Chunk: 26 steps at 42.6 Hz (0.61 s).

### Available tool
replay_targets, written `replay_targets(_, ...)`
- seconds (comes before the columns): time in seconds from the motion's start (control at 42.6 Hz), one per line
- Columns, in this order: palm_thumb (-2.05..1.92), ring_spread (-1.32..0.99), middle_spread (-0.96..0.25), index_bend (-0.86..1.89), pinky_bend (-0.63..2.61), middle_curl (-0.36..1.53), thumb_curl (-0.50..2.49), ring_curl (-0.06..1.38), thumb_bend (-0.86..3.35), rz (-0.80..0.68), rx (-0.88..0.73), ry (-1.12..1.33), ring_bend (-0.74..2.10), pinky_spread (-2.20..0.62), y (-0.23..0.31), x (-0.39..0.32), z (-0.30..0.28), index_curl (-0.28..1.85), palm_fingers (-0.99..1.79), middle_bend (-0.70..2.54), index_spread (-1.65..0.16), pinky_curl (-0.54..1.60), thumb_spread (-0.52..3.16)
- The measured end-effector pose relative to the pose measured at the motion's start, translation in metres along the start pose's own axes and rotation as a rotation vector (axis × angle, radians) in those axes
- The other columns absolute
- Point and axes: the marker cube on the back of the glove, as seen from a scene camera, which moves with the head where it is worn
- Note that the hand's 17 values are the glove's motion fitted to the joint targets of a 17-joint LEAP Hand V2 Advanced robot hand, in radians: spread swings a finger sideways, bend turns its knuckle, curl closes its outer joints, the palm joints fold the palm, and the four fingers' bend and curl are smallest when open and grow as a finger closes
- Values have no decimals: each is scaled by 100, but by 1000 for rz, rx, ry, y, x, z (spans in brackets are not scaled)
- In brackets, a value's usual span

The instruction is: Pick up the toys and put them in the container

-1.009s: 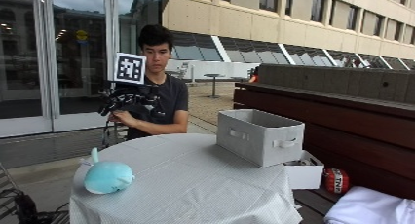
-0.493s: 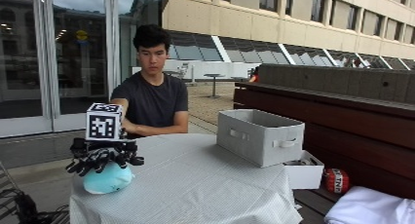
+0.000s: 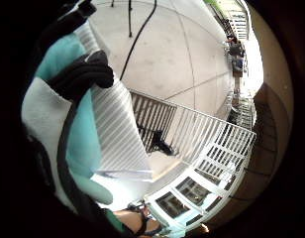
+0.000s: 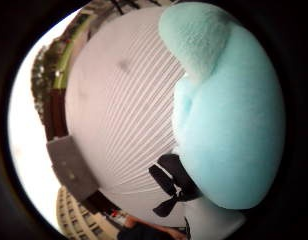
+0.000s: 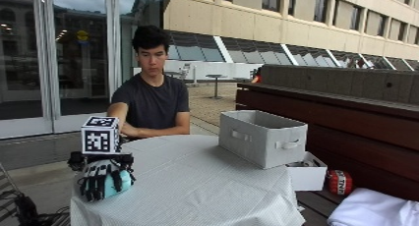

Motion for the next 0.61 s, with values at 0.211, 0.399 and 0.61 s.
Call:
replay_targets(0.211,77,-42,-30,49,89,36,48,36,30,19,150,10,77,-42,14,-1,-9,31,110,58,-37,23,78)
replay_targets(0.399,105,-42,-32,64,69,49,59,46,50,-4,152,64,100,-51,29,-16,-35,41,141,89,-30,23,53)
replay_targets(0.61,74,-43,-34,53,83,49,60,48,23,-43,280,46,107,-50,54,-51,-127,44,111,85,-29,30,35)
